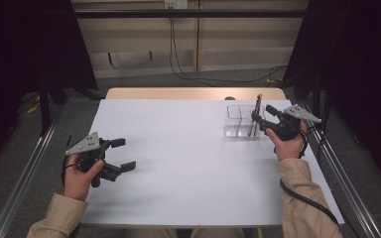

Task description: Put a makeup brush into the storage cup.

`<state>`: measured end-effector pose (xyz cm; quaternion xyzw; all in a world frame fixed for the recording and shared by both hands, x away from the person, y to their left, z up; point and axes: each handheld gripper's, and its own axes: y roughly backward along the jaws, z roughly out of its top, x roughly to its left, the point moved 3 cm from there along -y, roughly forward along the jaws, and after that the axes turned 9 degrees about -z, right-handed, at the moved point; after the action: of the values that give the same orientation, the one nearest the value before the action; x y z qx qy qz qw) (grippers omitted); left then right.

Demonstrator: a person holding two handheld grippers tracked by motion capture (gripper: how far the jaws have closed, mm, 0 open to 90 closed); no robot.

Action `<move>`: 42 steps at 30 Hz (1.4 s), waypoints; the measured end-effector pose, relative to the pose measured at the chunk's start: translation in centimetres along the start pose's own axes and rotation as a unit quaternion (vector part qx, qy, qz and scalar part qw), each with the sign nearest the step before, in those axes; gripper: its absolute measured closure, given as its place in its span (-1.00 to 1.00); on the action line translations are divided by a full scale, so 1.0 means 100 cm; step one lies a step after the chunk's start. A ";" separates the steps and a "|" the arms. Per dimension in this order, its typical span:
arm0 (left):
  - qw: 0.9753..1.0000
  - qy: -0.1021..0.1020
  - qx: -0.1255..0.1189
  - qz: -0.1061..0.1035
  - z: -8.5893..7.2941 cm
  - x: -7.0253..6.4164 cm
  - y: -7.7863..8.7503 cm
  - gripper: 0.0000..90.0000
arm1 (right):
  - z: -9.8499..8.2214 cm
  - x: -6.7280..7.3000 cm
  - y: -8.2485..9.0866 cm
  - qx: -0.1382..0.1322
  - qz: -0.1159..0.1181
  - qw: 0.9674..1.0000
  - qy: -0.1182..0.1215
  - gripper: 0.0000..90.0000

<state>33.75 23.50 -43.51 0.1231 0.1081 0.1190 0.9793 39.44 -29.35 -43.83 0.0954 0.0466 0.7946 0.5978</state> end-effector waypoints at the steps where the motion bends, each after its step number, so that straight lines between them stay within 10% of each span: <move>1: 1.000 0.000 0.000 -0.001 0.000 0.000 0.000 -0.98 | 0.000 0.001 0.001 -0.001 0.000 1.000 0.001 -0.39; 42: 1.000 -0.003 -0.002 -0.007 0.003 0.000 -0.006 -0.98 | 0.002 0.026 0.028 0.004 0.046 0.998 0.044 -0.71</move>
<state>33.90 22.90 -43.39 0.1210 0.1056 0.1120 0.9807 36.14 -27.66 -42.82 0.0649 0.0713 0.8245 0.5576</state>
